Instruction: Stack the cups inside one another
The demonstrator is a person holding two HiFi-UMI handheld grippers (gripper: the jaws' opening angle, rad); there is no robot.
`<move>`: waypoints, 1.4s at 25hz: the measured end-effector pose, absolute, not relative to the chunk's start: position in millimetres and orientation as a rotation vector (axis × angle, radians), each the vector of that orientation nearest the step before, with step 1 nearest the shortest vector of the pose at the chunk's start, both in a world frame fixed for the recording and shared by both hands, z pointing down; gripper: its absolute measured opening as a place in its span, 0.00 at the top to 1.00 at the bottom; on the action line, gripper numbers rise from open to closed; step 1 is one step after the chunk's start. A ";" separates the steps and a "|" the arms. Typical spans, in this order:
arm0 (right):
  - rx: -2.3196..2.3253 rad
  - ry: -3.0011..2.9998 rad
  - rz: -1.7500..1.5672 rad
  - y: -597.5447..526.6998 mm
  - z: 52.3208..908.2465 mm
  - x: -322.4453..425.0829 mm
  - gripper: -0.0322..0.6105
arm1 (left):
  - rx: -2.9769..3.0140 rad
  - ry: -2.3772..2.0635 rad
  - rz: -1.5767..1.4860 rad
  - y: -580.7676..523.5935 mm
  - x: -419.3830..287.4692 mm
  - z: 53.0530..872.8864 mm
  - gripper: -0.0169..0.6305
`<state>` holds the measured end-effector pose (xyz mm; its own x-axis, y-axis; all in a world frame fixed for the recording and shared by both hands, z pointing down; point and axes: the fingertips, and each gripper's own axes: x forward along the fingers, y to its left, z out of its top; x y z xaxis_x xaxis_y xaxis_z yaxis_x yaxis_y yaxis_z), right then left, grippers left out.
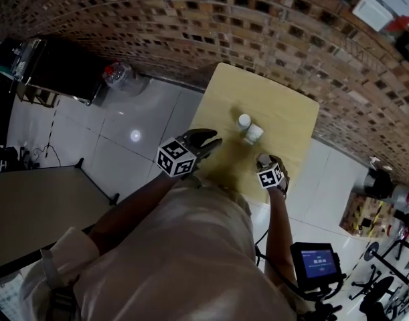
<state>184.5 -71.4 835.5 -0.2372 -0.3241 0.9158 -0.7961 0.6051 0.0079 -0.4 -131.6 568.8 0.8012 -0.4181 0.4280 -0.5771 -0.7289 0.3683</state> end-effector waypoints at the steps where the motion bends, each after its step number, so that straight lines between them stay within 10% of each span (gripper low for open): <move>1: 0.921 -1.818 0.586 -71.3 834.4 185.2 0.57 | 2.494 -0.737 0.440 -130.6 0.0 569.5 0.76; 35: 1.410 -2.458 0.888 -80.0 670.7 204.3 0.58 | 2.351 -0.346 0.480 -102.2 95.5 638.4 0.65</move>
